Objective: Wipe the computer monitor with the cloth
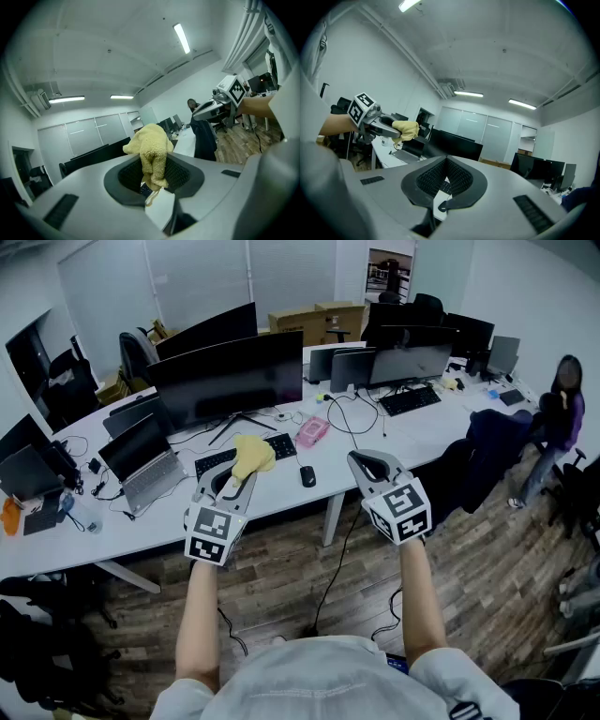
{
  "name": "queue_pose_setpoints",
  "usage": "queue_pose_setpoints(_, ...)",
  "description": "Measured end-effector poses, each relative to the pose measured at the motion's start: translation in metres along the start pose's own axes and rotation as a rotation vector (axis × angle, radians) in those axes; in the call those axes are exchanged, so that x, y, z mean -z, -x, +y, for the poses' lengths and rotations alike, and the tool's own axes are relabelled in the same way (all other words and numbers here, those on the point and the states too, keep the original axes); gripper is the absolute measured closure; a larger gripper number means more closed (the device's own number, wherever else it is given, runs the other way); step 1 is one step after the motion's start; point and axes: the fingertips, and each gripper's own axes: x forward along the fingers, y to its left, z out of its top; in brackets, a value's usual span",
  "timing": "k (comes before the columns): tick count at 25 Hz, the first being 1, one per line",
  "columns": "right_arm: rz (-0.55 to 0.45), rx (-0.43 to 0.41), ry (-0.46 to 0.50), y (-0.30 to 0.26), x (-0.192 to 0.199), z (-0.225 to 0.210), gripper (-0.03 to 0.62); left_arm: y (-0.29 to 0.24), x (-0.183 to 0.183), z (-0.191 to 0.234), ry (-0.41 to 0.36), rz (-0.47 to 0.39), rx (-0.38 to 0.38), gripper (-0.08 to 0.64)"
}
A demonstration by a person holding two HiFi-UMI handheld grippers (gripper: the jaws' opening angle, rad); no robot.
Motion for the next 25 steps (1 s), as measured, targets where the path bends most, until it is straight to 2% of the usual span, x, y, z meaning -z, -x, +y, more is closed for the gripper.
queue_pose_setpoints(9, -0.044, -0.013, -0.003, 0.022, 0.016, -0.031, 0.568, -0.011, -0.005, -0.028, -0.002, 0.035, -0.051, 0.442)
queue_pose_setpoints(15, -0.017, -0.044, 0.005, 0.005, 0.035, -0.047, 0.568, -0.028, -0.001, -0.024, 0.016, 0.065, -0.088, 0.442)
queue_pose_setpoints(21, -0.025, -0.003, -0.010, -0.049, 0.037, -0.070, 0.569, -0.067, 0.018, 0.014, 0.030, 0.051, -0.091, 0.442)
queue_pose_setpoints(25, -0.020, 0.001, -0.010, -0.108, 0.034, -0.083, 0.569, -0.107, 0.038, 0.064, 0.037, 0.031, -0.087, 0.442)
